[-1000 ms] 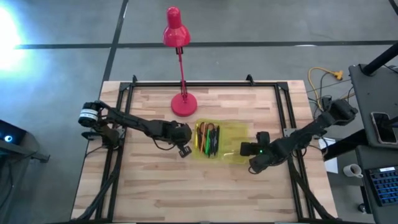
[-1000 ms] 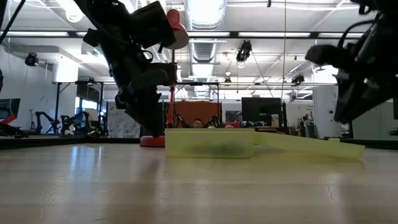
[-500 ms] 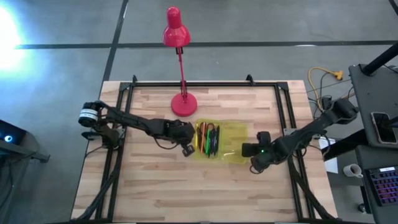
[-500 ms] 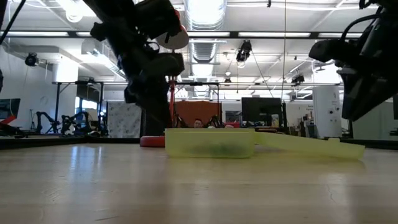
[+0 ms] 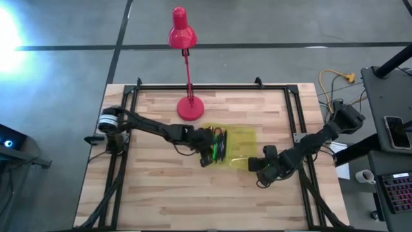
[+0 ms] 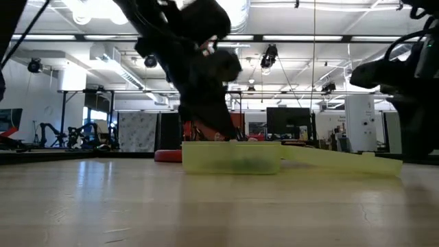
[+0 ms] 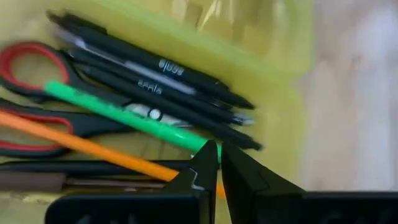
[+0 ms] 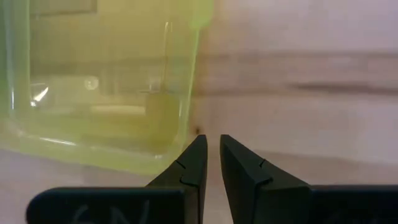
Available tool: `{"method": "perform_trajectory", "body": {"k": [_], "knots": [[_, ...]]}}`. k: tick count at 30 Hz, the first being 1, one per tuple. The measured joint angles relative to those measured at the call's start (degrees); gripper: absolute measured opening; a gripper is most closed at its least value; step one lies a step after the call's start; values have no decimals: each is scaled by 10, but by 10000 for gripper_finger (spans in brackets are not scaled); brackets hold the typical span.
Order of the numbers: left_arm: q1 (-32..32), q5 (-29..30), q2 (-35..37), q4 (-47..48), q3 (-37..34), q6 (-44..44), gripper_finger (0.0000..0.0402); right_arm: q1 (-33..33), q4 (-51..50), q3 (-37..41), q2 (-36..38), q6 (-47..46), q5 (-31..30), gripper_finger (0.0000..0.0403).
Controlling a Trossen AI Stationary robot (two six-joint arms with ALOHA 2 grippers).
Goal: Pick & place school supplies into a supply box
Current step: Close the yellow supply box
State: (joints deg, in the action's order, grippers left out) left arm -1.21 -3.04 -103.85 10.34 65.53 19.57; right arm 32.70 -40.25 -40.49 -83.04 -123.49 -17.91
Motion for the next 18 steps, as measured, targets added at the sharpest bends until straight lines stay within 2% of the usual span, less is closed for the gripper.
{"method": "perform_trajectory", "body": {"k": [7,18], "knots": [[1,-5,-74,11,48,-10,6,22,25,0,-28,-31,0,38],[1,-7,-93,39,66,-15,6,19,21,14,-65,-34,-27,38]]}}
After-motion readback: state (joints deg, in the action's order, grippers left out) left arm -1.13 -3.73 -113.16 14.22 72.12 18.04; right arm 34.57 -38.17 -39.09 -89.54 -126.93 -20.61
